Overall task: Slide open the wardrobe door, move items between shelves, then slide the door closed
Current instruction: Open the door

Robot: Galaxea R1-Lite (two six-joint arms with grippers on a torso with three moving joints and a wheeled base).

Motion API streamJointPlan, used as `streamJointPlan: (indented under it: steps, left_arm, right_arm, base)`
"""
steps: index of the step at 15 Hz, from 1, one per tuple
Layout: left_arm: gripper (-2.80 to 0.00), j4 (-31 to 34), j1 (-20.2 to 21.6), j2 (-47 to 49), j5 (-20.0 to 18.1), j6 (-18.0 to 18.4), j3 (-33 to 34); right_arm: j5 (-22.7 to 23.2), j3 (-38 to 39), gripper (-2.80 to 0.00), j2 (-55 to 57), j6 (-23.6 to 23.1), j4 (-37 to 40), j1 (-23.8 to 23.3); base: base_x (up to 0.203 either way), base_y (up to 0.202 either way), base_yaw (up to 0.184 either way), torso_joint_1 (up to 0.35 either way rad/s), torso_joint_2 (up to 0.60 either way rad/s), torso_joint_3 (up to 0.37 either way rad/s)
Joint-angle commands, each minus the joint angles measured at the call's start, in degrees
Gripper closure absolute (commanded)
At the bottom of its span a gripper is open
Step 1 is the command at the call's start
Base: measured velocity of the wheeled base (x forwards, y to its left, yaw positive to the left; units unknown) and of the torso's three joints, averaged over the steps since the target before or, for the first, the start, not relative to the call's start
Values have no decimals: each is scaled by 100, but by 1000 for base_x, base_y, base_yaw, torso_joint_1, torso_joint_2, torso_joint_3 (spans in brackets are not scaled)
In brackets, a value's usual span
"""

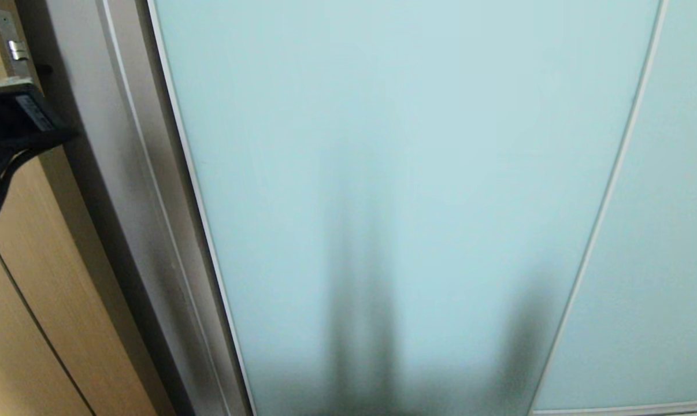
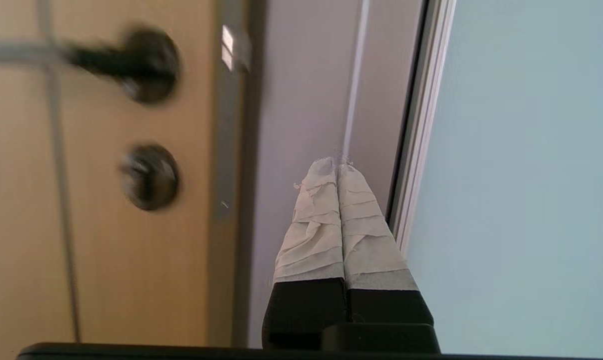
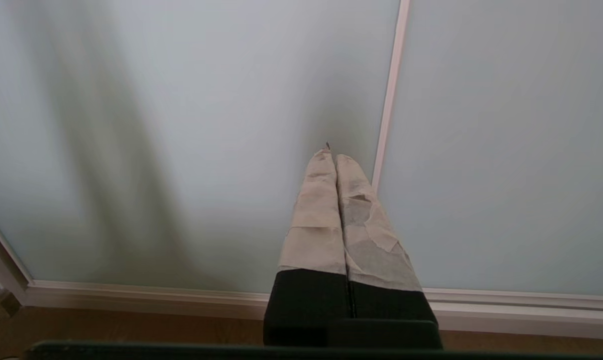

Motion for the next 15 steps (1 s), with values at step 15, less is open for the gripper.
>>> streamJointPlan:
  steps: [15]
  left_arm:
    - [0,-601,-12,2076,-290,2,-815]
  right_arm:
    - [1,0,0,9,5,-2,1]
  base:
    - [0,0,0,0,0,0]
